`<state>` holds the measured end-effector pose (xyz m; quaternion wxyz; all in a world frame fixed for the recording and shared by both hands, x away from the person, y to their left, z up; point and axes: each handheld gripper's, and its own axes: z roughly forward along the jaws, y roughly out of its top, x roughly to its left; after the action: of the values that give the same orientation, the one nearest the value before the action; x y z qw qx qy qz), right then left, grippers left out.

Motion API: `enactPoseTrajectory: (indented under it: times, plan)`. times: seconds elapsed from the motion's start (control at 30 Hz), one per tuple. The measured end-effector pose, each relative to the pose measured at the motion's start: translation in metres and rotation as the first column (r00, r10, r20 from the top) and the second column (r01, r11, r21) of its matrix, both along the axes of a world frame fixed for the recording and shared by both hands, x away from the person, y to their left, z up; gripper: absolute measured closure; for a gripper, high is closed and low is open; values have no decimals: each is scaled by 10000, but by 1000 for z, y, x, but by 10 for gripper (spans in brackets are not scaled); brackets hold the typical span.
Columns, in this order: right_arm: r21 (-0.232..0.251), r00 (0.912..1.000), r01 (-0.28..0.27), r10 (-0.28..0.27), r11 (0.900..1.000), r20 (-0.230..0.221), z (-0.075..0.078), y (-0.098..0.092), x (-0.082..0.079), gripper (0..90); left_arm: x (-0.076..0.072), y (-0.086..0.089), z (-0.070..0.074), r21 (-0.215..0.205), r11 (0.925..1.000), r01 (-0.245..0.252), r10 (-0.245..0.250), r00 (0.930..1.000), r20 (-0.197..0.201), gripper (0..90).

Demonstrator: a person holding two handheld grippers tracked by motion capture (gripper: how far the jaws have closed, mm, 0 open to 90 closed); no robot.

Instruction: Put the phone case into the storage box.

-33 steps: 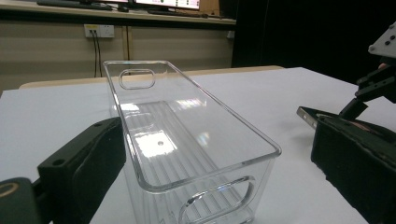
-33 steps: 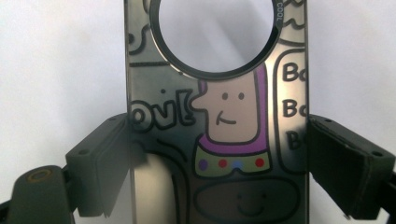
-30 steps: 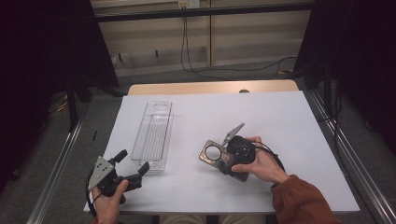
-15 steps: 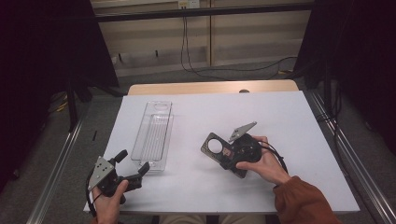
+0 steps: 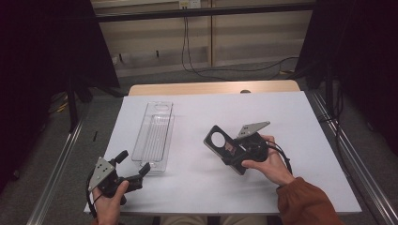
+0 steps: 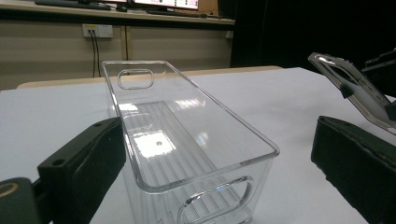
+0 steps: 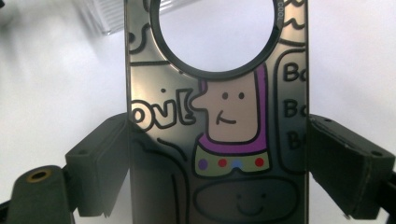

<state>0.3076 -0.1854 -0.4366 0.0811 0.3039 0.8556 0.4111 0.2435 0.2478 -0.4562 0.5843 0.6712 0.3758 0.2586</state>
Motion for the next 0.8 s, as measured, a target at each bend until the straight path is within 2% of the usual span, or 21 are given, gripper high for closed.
enactPoseTrajectory:
  times: [0.17,0.23,0.33,0.47,0.6,0.73,0.8]
  plan:
    - [397,9995,105,-116,9992,286,-1,-4,-1,123,0,0,0,-99,10000,-4,4,10000,33,33]
    - [674,9996,75,-93,9977,255,-1,-5,-2,123,0,0,0,2,10000,70,-70,10000,27,33]
    - [629,9988,37,-68,9980,487,-2,-3,-6,123,0,0,0,-43,9999,112,-112,9999,30,33]
    - [961,9961,104,-188,9953,864,-3,-3,-10,123,0,-1,0,-92,9999,77,-77,10000,50,33]
    - [1526,9921,-88,-105,9883,1249,-4,-4,-14,122,0,-1,0,23,9999,161,-161,9999,21,33]
    - [1583,9877,-293,42,9869,1563,-5,-2,-21,123,0,-4,1,-38,9996,276,-276,9996,84,33]
    - [1740,9871,-342,60,9842,1601,-6,-3,-24,122,-1,-6,2,137,9993,336,-337,9994,72,33]
